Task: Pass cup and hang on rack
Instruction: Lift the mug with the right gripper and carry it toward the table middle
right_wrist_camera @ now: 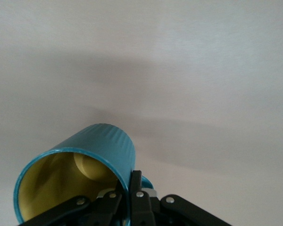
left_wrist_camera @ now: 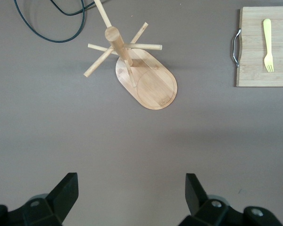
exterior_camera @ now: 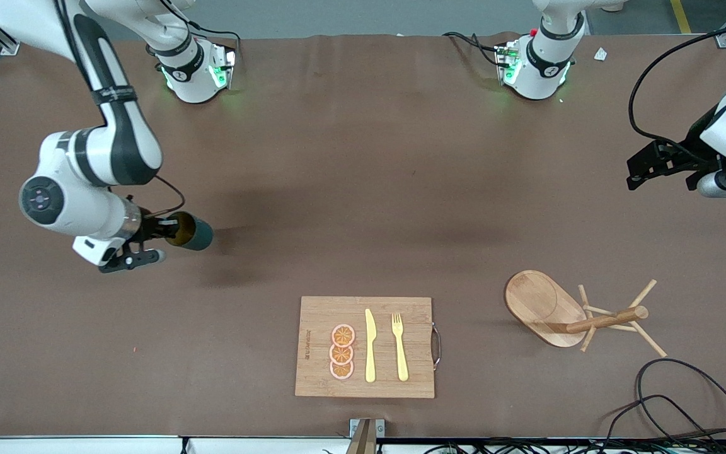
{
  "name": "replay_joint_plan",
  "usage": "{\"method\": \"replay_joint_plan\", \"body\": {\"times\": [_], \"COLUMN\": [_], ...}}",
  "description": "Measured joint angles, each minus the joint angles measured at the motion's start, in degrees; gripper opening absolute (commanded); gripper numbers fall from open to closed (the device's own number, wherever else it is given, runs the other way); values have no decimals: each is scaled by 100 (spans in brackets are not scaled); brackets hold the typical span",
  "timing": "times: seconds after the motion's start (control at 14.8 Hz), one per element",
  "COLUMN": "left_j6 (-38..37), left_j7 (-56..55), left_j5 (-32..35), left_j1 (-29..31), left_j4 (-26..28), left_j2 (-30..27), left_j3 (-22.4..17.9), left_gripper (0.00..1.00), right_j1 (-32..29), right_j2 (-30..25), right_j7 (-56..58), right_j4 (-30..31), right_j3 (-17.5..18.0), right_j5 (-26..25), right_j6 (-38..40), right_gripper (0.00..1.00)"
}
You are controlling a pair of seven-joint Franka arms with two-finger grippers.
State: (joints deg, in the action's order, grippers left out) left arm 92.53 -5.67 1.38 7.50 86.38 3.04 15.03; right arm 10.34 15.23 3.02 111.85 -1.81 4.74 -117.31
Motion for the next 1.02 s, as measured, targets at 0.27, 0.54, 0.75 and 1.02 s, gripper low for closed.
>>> {"method": "replay_joint_plan", "body": {"times": [0.27,0.54,0.75,1.02], "left_j6": [0,-17,-98,-106], "left_j7": [-1,-1,-1,-6], "left_j5": [0,0,0,0], "left_j1": [1,-2,-5,-12], "left_j4": [0,2,4,3], "left_j2": [0,0,0,0], "left_j3": [-1,0,4,10], "left_gripper": [100,100,100,100], "right_j1": [1061,1989,2540,2989], "right_j2": [-13,61,264,750], "right_j7": [-1746,-2956,-3755,-4481], "right_j4": [28,55,-9,-555], "right_j3": [19,23,22,18], "right_j5": [110,181,186,188], "right_j6": [-184,-742,-1022,-1040], "right_gripper": [0,0,0,0]}}
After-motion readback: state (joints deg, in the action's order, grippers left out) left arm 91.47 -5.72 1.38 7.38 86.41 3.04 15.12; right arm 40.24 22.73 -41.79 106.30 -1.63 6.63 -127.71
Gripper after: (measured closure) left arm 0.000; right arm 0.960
